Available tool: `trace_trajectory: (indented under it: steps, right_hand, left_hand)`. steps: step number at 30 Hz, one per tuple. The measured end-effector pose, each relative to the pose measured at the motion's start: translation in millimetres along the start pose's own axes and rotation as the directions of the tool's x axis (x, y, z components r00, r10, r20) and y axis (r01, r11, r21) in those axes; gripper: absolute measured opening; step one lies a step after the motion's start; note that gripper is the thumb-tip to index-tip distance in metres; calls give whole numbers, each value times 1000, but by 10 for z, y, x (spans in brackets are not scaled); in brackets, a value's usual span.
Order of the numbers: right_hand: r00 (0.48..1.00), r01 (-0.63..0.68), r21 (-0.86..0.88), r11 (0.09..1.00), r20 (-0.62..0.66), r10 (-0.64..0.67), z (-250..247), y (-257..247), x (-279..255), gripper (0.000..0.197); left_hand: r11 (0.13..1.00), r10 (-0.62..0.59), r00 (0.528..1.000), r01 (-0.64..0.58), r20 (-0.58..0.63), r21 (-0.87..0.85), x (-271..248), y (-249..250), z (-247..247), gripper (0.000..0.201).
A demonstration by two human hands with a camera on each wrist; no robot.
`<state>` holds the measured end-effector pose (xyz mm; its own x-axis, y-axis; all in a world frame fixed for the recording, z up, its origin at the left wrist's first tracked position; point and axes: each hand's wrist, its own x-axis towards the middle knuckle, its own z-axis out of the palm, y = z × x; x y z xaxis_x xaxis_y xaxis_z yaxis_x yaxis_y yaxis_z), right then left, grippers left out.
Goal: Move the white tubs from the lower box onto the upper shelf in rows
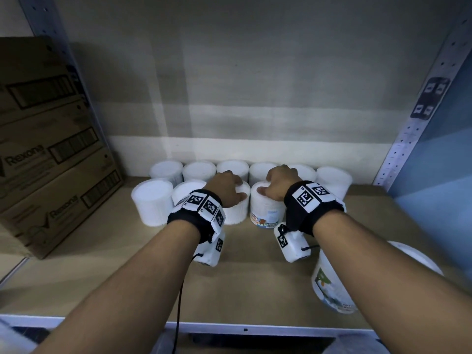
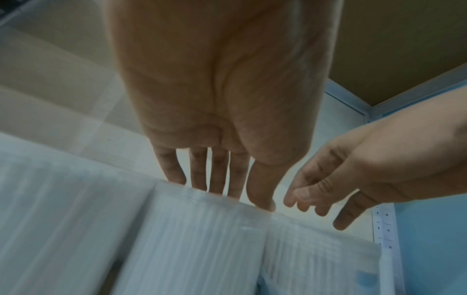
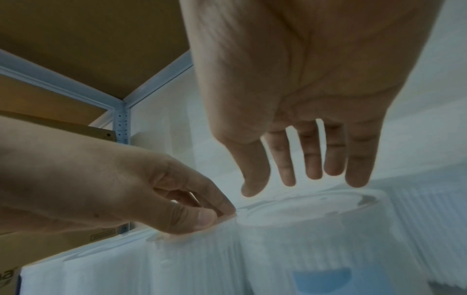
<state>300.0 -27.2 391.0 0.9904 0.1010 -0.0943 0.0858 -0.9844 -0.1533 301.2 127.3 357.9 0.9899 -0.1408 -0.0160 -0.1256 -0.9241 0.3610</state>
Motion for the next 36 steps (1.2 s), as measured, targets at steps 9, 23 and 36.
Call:
trace_trajectory:
  steps: [9, 23, 36]
  right_hand:
    - [999, -15, -68, 998, 35, 17, 95, -32, 37, 58]
    - [984, 146, 14, 989, 105, -146, -36, 82, -49, 57]
    - [980, 162, 45, 986, 108, -166, -12, 122, -10, 57]
  left_hand:
    - [1000, 8, 1000, -8, -2, 8, 3, -7, 11, 53]
    - [999, 8, 1000, -8, 2, 49, 14, -5, 23, 53]
    - [999, 16, 1000, -16, 4, 33, 10, -11, 23, 54]
